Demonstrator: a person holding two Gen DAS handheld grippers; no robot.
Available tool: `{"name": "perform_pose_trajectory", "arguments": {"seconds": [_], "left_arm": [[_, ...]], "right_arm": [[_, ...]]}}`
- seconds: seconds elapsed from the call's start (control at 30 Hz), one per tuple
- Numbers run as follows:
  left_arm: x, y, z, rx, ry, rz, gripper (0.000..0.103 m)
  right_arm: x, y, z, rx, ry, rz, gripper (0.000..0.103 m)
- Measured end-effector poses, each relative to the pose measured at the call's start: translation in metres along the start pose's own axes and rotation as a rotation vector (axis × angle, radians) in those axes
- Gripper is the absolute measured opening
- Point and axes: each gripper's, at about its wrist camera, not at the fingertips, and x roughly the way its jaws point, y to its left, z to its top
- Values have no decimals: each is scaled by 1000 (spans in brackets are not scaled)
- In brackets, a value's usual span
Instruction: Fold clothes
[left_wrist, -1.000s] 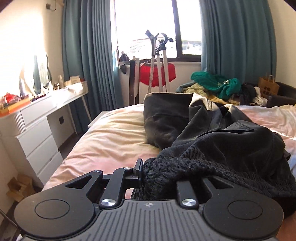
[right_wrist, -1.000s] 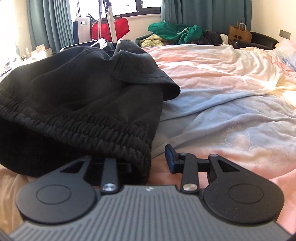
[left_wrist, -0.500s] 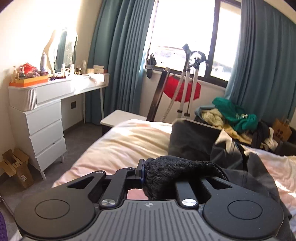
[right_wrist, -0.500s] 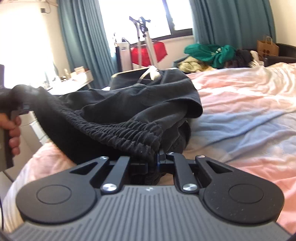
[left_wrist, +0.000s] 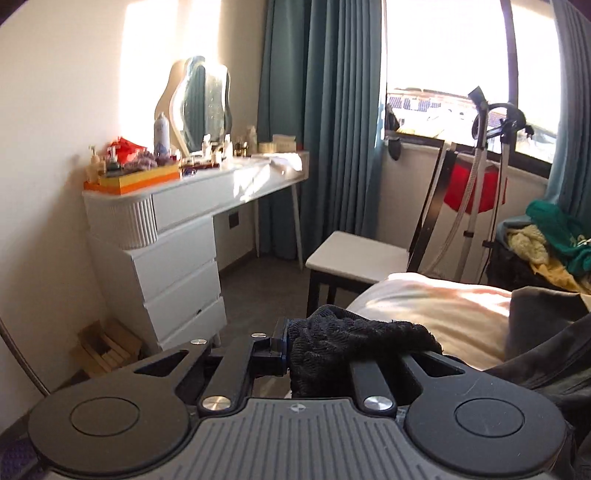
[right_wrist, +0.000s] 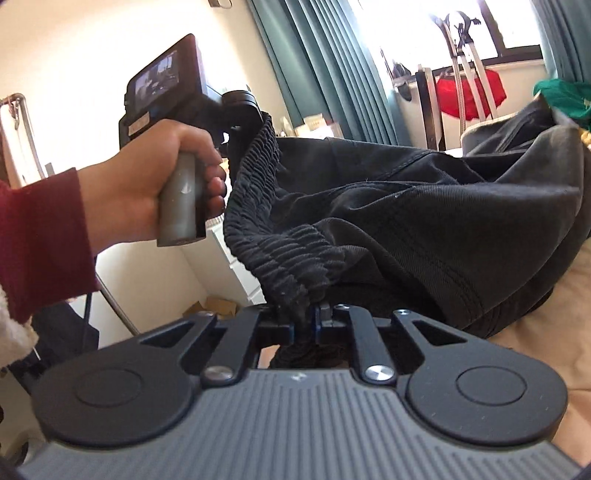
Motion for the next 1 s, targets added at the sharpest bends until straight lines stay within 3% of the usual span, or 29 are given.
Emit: {"name": "perform_pose_trajectory", "arguments": {"seconds": [0.13,0.23,0.3,0.37,0.4,0.43,0.47,0.6,0.8,0.9,1.0], "left_arm": [[32,9,-33,-26,57,2,13],[38,21,-39,-45,67,-20,17],[34,31,-38,-79,84,-38,28],[27,44,-36,-121,105,-53,64],[21,50,-36,-138,104,-56,68],[14,56,-37,-153,102,-59,71],[4,61,-38,-159,100,-57,78],[-41,71,-44,-151,66,-69,86],[-121,38,-67,-62,31,-199,88],[-151,5,-90,-57,58,-291,88],[-160,-25,-111,-115,149,-368,88]], "right_arm": [[25,-4,-10,-8,49,-3,17],[28,0,-11,-21,63,5,23],[26,0,-9,-20,64,27,35],[22,-1,-8,-23,62,57,58],[18,1,-8,-32,59,67,77],[12,3,-9,-48,47,71,87],[7,6,-9,-65,33,74,85],[-23,8,-7,-134,26,70,84],[-82,-18,7,-173,-29,-31,84],[-117,-43,15,-180,-53,-109,84],[-153,-72,19,-187,-78,-194,84]]}}
